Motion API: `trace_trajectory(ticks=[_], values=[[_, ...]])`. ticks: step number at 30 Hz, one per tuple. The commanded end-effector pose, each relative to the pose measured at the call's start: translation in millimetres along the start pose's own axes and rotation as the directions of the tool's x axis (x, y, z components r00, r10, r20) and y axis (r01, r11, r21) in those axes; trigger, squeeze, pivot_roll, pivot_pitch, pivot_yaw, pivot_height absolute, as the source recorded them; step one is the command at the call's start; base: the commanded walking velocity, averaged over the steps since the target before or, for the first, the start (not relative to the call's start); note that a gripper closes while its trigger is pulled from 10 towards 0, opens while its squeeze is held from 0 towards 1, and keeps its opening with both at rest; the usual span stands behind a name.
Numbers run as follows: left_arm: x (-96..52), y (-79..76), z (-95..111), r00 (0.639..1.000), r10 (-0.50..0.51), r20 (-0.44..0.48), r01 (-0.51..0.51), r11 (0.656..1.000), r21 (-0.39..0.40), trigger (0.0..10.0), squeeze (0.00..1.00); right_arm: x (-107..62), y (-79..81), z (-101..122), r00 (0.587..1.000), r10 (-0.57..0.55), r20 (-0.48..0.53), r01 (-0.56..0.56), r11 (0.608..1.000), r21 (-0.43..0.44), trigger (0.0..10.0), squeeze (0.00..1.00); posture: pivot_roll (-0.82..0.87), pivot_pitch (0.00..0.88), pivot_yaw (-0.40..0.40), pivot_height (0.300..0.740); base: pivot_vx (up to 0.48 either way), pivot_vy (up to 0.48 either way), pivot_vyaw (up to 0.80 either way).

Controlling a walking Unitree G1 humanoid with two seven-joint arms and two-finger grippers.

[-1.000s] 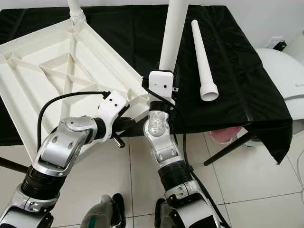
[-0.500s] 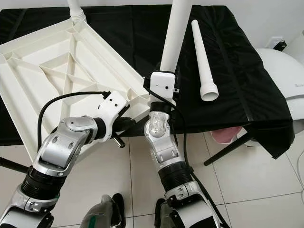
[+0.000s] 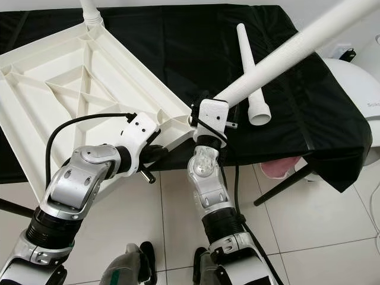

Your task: Building children table

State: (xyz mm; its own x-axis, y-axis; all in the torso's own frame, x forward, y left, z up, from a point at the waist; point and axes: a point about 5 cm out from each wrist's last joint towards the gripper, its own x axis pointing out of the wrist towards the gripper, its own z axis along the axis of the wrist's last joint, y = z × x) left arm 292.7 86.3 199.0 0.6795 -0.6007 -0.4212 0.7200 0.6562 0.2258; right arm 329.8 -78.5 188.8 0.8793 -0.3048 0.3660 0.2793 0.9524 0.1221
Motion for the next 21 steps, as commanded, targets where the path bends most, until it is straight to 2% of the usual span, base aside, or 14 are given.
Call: trace_trajectory(ticks=[1, 3, 4, 6, 7, 8, 9, 13, 14, 15, 17, 18, 19, 21], values=[[-18.0, 27.5, 17.2, 0.962, 0.262, 0.081, -0.264, 0.965, 0.011, 10.0, 0.00, -13.5, -19.2, -38.3, 0.979, -0.084, -0.186, 0.070, 0.994, -0.081, 10.0, 0.00, -0.03, 0.215, -0.010, 0.740, 0.000, 0.000, 0.00], [-18.1, 27.5, 17.2, 0.961, 0.263, 0.080, -0.265, 0.964, 0.010, 10.0, 0.00, -13.3, -18.9, -38.0, 0.979, -0.082, -0.185, 0.068, 0.994, -0.082, 10.0, 0.00, -0.03, 0.215, -0.010, 0.740, 0.000, 0.000, 0.00], [-18.1, 27.5, 17.2, 0.961, 0.265, 0.080, -0.266, 0.964, 0.010, 10.0, 0.00, -12.8, -18.6, -37.1, 0.981, -0.080, -0.176, 0.066, 0.994, -0.089, 4.7, 0.00, -0.03, 0.216, -0.011, 0.740, 0.000, 0.000, 0.00], [-18.1, 27.5, 17.2, 0.961, 0.265, 0.080, -0.266, 0.964, 0.010, 10.0, 0.00, -12.8, -18.6, -37.1, 0.981, -0.080, -0.176, 0.066, 0.994, -0.089, 4.7, 0.00, -0.03, 0.216, -0.011, 0.740, 0.000, 0.000, 0.00], [-18.3, 27.8, 17.2, 0.961, 0.266, 0.081, -0.267, 0.964, 0.008, 10.0, 0.00, -12.5, -18.3, -36.5, 0.982, -0.080, -0.171, 0.065, 0.994, -0.092, 3.8, 0.00, -0.03, 0.216, -0.011, 0.740, 0.000, 0.000, 0.00], [-18.3, 27.8, 17.2, 0.961, 0.266, 0.081, -0.267, 0.964, 0.008, 10.0, 0.00, -12.5, -18.3, -36.5, 0.982, -0.080, -0.171, 0.065, 0.994, -0.092, 3.8, 0.00, -0.03, 0.216, -0.011, 0.740, 0.000, 0.000, 0.00], [-18.4, 28.1, 17.3, 0.960, 0.268, 0.081, -0.269, 0.963, 0.008, 10.0, 0.00, -11.7, -18.1, -35.5, 0.983, -0.080, -0.163, 0.065, 0.993, -0.095, 0.0, 0.00, -0.03, 0.215, -0.012, 0.740, 0.000, 0.000, 0.00], [-18.4, 28.4, 17.4, 0.960, 0.269, 0.081, -0.270, 0.963, 0.007, 10.0, 0.00, -10.7, -17.8, -34.8, 0.984, -0.078, -0.160, 0.063, 0.994, -0.093, 0.0, 0.00, -0.03, 0.216, -0.013, 0.740, 0.000, 0.000, 0.00], [-18.3, 28.7, 17.5, 0.959, 0.270, 0.081, -0.271, 0.962, 0.007, 10.0, 0.00, -9.4, -17.5, -34.0, 0.984, -0.075, -0.159, 0.062, 0.994, -0.087, 9.2, 0.00, -0.03, 0.217, -0.013, 0.740, 0.000, 0.000, 0.00], [-18.1, 29.1, 17.5, 0.959, 0.271, 0.081, -0.272, 0.962, 0.008, 10.0, 0.00, -8.2, -17.2, -33.5, 0.985, -0.070, -0.158, 0.057, 0.995, -0.083, 10.0, 0.00, -0.03, 0.216, -0.013, 0.740, 0.000, 0.000, 0.00], [-18.0, 29.6, 17.5, 0.959, 0.272, 0.081, -0.273, 0.962, 0.008, 10.0, 0.00, -6.8, -17.4, -33.2, 0.985, -0.067, -0.158, 0.054, 0.995, -0.082, 10.0, 0.00, -0.03, 0.216, -0.012, 0.740, 0.000, 0.000, 0.00], [-18.0, 30.1, 17.5, 0.959, 0.273, 0.081, -0.275, 0.962, 0.009, 10.0, 0.00, -5.7, -17.9, -32.7, 0.986, -0.070, -0.154, 0.056, 0.994, -0.090, 0.9, 0.00, -0.03, 0.216, -0.012, 0.740, 0.000, 0.000, 0.00], [-18.0, 30.1, 17.5, 0.959, 0.273, 0.081, -0.275, 0.962, 0.009, 10.0, 0.00, -5.7, -17.9, -32.7, 0.986, -0.070, -0.154, 0.056, 0.994, -0.090, 0.9, 0.00, -0.03, 0.216, -0.012, 0.740, 0.000, 0.000, 0.00], [-18.0, 30.9, 17.4, 0.958, 0.274, 0.080, -0.276, 0.961, 0.011, 10.0, 0.00, -3.5, -18.6, -31.9, 0.987, -0.070, -0.147, 0.055, 0.993, -0.100, 0.0, 0.00, -0.03, 0.216, -0.010, 0.740, 0.000, 0.000, 0.00]])
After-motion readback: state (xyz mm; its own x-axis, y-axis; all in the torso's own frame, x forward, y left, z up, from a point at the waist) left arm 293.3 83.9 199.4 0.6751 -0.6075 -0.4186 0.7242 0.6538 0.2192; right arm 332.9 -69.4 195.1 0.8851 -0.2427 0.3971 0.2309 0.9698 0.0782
